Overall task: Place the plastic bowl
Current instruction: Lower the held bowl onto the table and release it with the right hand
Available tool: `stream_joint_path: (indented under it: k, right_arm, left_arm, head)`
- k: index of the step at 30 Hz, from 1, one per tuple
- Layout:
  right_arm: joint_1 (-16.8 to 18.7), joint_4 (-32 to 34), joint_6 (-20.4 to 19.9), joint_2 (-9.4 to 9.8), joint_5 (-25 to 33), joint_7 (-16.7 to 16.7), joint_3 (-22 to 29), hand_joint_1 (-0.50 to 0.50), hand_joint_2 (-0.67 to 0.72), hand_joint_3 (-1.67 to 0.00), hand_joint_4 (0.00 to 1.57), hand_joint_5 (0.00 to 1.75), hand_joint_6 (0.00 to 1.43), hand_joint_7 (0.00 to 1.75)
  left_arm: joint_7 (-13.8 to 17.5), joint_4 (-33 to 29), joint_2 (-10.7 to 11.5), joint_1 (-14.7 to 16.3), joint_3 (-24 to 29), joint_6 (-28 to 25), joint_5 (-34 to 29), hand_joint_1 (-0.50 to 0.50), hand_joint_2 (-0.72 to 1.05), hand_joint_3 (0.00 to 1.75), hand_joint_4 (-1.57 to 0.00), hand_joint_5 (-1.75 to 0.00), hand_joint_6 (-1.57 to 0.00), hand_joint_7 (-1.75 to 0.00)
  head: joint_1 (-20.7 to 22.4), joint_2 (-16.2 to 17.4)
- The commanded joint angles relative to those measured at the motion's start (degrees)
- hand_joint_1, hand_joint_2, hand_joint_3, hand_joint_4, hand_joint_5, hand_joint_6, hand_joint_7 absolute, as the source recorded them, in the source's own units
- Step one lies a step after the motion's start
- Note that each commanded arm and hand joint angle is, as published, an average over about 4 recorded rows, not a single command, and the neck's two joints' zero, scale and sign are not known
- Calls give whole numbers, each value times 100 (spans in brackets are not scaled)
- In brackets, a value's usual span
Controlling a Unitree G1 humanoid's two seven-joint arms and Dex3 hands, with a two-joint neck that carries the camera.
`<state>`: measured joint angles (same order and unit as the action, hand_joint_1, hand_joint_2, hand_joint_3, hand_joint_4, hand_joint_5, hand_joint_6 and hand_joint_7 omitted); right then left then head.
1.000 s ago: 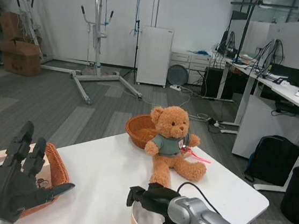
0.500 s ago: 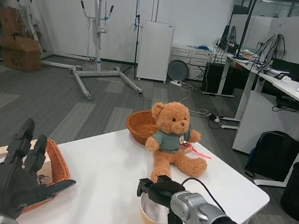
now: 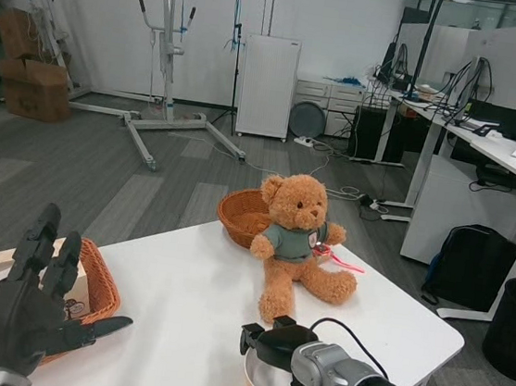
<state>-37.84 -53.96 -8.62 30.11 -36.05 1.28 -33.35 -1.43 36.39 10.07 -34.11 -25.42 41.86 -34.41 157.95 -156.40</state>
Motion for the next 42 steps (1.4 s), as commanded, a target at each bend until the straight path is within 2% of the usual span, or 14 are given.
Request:
stream_joint_path:
  k: [1, 5, 6, 9, 13, 17, 19, 21, 24, 28, 29, 31, 38, 42]
  right_arm:
    - [-110, -97, 40, -18, 1, 52, -120, -46, -60, -159, 38, 148, 30, 148]
    - [-101, -123, 84, -13, 15, 45, -185, -46, -60, -159, 24, 128, 14, 115]
    - [-101, -123, 88, -13, 19, 43, -199, -46, -59, -159, 19, 112, 9, 98]
    - [-92, -123, 97, -13, 36, 34, -229, -46, -54, -155, 10, 73, 1, 63]
    - [-64, -121, 97, -5, 56, 21, -234, -46, -54, -151, 6, 39, 0, 31]
    - [-55, -112, 97, -2, 63, 21, -234, -46, -54, -139, 3, 5, 0, 17]
    - [-48, -119, 97, 2, 65, 21, -234, -46, -51, -135, 3, 0, 0, 10]
    - [-37, -123, 95, 4, 80, 21, -234, -46, -45, -123, 1, 0, 0, 7]
    - [-13, -123, 88, 4, 155, 17, -229, -46, -41, -97, 0, 0, 0, 7]
    - [37, -82, 88, 6, 201, -19, -190, -46, -32, -48, 0, 0, 0, 0]
    - [48, -71, 88, 9, 203, -36, -177, -45, -30, -40, 0, 0, 0, 0]
    - [62, -53, 88, 17, 208, -76, -159, -42, -26, -32, 0, 0, 0, 0]
    - [167, 92, 44, 57, 212, -150, 17, -26, 11, -12, 0, 0, 0, 0]
    - [277, 312, -44, 88, 182, -155, 193, -23, 20, -8, 0, 0, 0, 0]
  left_arm:
    - [12, 61, 21, -70, -16, 32, 5, -50, 25, 0, 0, 0, 0, 0]
    - [12, 61, 21, -70, -16, 32, -4, -50, 25, 0, 0, 0, 0, 0]
    - [12, 61, 21, -70, -16, 32, -4, -50, 25, 0, 0, 0, 0, 0]
    - [12, 70, 21, -74, -20, 32, -4, -50, 25, 0, 0, 0, 0, 0]
    - [12, 81, 21, -78, -25, 32, -6, -50, 25, 0, 0, 0, 0, 0]
    - [12, 81, 15, -76, -25, 32, -20, -50, 25, 0, 0, 0, 0, 0]
    - [12, 79, 13, -72, -25, 37, -26, -50, 25, 0, 0, 0, 0, 0]
    - [12, 79, 13, -70, -25, 46, -35, -50, 25, 0, 0, 0, 0, 0]
    - [12, 79, 13, -70, -25, 50, -39, -50, 27, 0, 0, 0, 0, 0]
    - [12, 79, 13, -70, -22, 50, -39, -50, 25, 0, 0, 0, 0, 0]
    - [12, 79, 13, -70, -25, 50, -39, -50, 25, 0, 0, 0, 0, 0]
    - [12, 79, 13, -70, -20, 50, -44, -50, 25, 0, 0, 0, 0, 0]
    - [12, 79, 13, -65, -25, 50, -52, -50, 25, 0, 0, 0, 0, 0]
    - [12, 79, 13, -70, -25, 50, -57, -50, 25, 0, 0, 0, 0, 0]
  head:
    - [-97, 117]
    - [-132, 159]
    - [-132, 159]
    - [-148, 207]
    - [-135, 247]
    - [-132, 255]
    - [-123, 286]
    - [-107, 317]
    - [-103, 318]
    - [-102, 332]
    - [-102, 336]
    - [-107, 343]
    - [-124, 397]
    - [-137, 436]
